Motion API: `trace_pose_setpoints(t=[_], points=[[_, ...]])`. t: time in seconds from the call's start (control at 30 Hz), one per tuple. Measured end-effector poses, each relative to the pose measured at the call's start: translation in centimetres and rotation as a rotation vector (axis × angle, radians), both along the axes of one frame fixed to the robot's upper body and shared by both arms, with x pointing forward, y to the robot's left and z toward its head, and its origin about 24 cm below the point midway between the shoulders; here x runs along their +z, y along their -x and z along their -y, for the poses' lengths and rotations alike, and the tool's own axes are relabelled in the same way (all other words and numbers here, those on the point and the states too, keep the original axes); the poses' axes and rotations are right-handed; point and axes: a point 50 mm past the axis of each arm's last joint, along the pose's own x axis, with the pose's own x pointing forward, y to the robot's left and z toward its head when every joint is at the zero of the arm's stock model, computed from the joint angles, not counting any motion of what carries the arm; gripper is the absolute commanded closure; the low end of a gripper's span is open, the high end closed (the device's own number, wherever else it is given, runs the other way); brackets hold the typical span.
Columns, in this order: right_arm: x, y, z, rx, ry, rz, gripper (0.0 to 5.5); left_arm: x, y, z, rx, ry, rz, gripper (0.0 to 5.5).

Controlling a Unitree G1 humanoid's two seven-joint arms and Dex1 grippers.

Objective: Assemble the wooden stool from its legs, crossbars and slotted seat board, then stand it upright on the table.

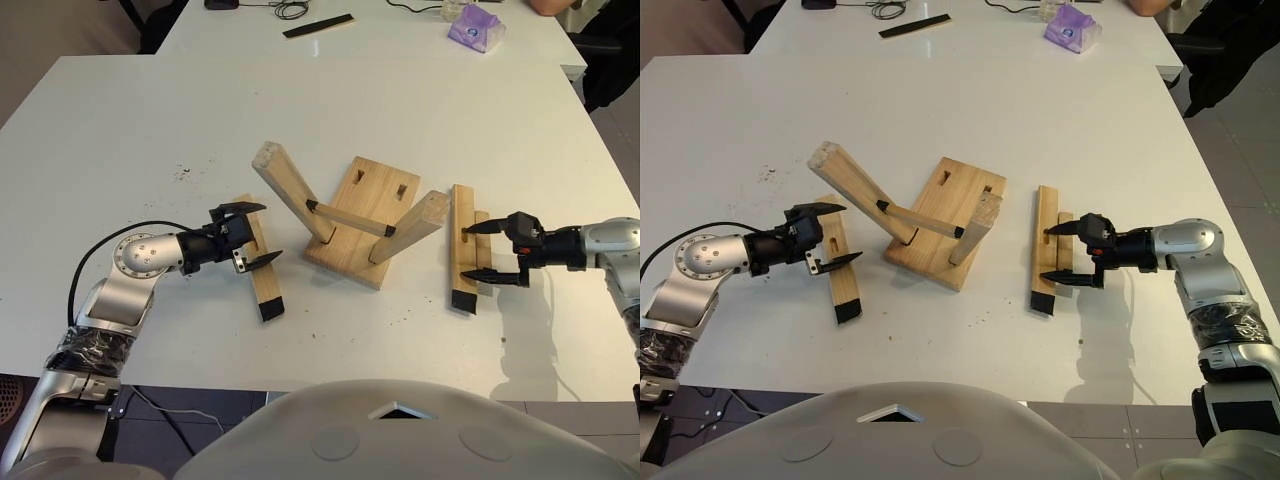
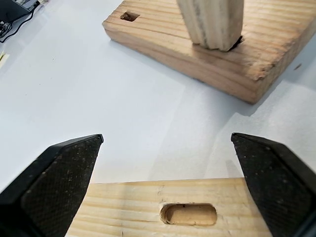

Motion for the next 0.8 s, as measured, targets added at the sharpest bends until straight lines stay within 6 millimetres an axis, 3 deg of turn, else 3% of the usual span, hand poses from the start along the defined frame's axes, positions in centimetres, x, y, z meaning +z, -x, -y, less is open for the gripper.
trace_pose_setpoints(t=[0.2, 0.27, 0.37, 0.47, 0.53, 0.67, 0.8], points=[[0.7, 0.9, -0.3, -0.055, -0.068, -0.039, 0.69, 0.2, -0.6, -0.2, 0.062, 0.049, -0.041, 0.7], [2.4, 0.8, -1.4, -0.058, -0.149, 0.009, 0.69, 0.3, -1.3, -0.5, 0.126, 0.073, -0.059, 0.7], [4.4, 0.5, -2.9, -0.045, -0.207, 0.077, 0.69, 1.5, -3.1, -0.7, 0.195, 0.09, -0.003, 0.7], [5.2, 0.9, -4.7, 0.001, -0.244, 0.105, 0.69, 3.9, -5.3, -0.3, 0.24, 0.129, 0.1, 0.7], [5.2, 1.4, -5.6, 0.023, -0.249, 0.101, 0.69, 5.1, -6.4, 0.6, 0.237, 0.161, 0.151, 0.7], [3.9, 3.1, -7.2, 0.102, -0.249, 0.022, 0.69, 5.5, -7.8, 2.4, 0.248, 0.202, 0.193, 0.7], [1.8, 5.4, -8.4, 0.207, -0.231, -0.124, 0.69, 4.9, -7.4, 5.2, 0.178, 0.239, 0.173, 0.7]])
